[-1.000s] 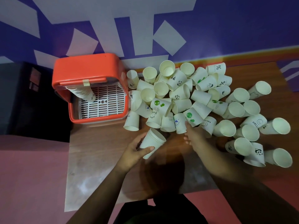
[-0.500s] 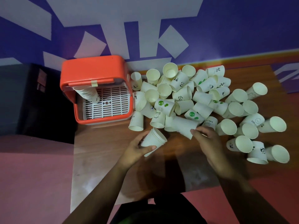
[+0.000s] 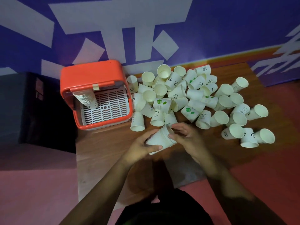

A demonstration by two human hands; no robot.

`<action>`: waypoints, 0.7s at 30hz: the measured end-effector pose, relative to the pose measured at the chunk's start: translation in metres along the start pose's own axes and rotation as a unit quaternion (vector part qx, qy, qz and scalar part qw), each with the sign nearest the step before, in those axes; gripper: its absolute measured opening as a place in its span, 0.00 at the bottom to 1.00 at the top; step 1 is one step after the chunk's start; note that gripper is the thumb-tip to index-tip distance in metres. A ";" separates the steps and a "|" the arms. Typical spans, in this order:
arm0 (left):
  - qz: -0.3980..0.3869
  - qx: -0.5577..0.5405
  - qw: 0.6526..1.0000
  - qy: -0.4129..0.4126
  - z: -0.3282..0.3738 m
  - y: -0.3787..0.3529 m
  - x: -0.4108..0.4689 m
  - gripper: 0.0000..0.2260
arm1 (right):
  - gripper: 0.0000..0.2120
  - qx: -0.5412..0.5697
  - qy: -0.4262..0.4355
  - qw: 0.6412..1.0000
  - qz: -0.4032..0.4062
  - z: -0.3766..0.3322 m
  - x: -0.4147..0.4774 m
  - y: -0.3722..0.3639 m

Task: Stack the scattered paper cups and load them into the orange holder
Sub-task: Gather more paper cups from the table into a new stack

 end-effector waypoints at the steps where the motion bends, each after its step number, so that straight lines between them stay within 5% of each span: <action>1: 0.003 -0.001 1.000 -0.003 0.000 0.000 -0.002 0.29 | 0.17 0.004 -0.008 1.000 -0.005 0.004 -0.001 -0.004; 6: 0.032 -0.026 0.999 0.009 -0.007 0.004 -0.010 0.30 | 0.19 -0.034 -0.066 0.996 0.059 0.024 0.002 0.016; 8: 0.043 -0.029 0.998 0.019 -0.009 0.001 -0.012 0.31 | 0.16 -0.159 -0.075 0.980 0.097 0.039 0.010 0.046; 13: 0.067 -0.031 0.996 0.040 -0.010 -0.021 -0.005 0.32 | 0.14 -0.499 -0.008 0.862 0.086 0.079 0.036 0.114; 16: 0.093 -0.037 0.993 0.056 -0.014 -0.040 0.002 0.33 | 0.16 -0.551 -0.010 0.832 0.062 0.092 0.051 0.135; 21: 0.117 -0.048 0.989 0.074 -0.016 -0.075 0.017 0.32 | 0.15 -0.522 0.013 0.852 0.042 0.107 0.072 0.149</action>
Point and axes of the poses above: each hand's wrist, its own x-axis towards the middle knuckle, its own y-axis out of the back of the hand, z = x × y, the point moved 3 cm from there along x, towards the middle knuckle, and after that the axes turned 11 degrees about y, right-handed, at the moved point
